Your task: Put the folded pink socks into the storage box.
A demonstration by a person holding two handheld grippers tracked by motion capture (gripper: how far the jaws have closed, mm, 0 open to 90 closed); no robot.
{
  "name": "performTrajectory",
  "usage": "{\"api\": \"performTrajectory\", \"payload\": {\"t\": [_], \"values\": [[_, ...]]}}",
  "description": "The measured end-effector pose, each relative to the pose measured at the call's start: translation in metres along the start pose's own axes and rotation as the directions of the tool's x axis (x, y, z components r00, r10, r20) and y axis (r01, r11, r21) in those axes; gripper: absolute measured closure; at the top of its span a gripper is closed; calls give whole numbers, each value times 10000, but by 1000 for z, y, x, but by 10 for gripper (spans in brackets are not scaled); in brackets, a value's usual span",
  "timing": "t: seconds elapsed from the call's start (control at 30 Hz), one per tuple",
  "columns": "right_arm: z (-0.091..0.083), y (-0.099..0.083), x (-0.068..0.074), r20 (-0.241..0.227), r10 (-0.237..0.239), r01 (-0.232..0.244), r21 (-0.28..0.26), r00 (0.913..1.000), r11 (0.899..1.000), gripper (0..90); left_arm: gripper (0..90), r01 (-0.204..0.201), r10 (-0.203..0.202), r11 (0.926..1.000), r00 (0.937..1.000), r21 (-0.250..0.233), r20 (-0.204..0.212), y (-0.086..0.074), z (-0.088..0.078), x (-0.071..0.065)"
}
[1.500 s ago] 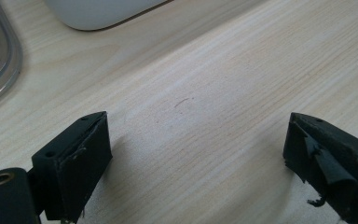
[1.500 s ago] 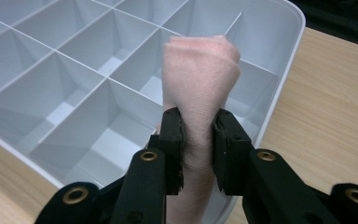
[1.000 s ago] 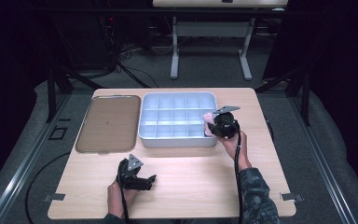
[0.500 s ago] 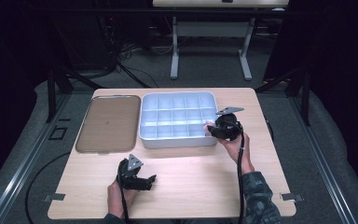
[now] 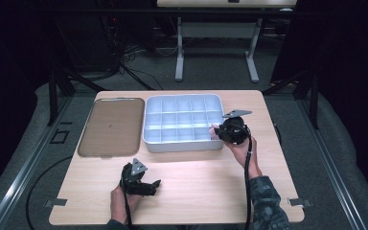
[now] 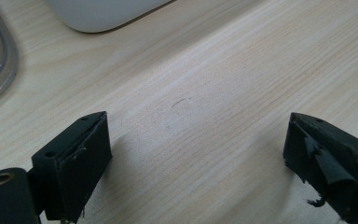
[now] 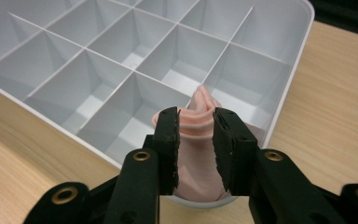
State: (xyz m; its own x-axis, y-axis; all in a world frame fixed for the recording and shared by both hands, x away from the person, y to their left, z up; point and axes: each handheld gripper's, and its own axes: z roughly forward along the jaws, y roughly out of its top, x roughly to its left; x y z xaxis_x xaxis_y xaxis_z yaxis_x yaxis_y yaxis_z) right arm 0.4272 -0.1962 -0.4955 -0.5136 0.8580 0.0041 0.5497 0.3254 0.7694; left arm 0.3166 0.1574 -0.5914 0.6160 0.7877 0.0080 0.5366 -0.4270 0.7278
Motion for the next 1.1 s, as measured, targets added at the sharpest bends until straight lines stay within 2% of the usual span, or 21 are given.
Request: {"api": "performTrajectory", "payload": {"t": [0.07,0.17,0.3,0.6,0.73,0.83,0.93,1.1], "values": [[-6,1,1,26,-5,5,-132,10000,9999,656,72,8,-8,10000,10000,0,12,0,0,0],[-15,2,3,-22,-104,103,-57,9999,9999,575,71,35,-35,10000,10000,-11,18,0,0,0],[-33,3,10,-49,-290,289,-241,9996,9993,490,71,34,-34,10000,10000,-10,20,0,0,0],[-69,-6,28,-211,-660,659,-40,9976,9978,254,71,35,-35,10000,10000,-13,19,0,0,0],[-83,-16,31,-187,-695,692,-160,9974,9975,173,71,26,-26,10000,10000,-8,21,0,0,0],[-93,-28,32,-186,-704,698,-328,9973,9970,144,71,58,-58,10000,10000,-13,21,0,0,-1],[-101,-41,31,-186,-549,540,-423,9983,9976,129,71,55,-55,10000,10000,-14,21,0,0,-1],[-109,-66,26,45,-219,221,-539,9998,9983,44,71,25,-25,10000,10000,-10,14,0,0,0]]}}
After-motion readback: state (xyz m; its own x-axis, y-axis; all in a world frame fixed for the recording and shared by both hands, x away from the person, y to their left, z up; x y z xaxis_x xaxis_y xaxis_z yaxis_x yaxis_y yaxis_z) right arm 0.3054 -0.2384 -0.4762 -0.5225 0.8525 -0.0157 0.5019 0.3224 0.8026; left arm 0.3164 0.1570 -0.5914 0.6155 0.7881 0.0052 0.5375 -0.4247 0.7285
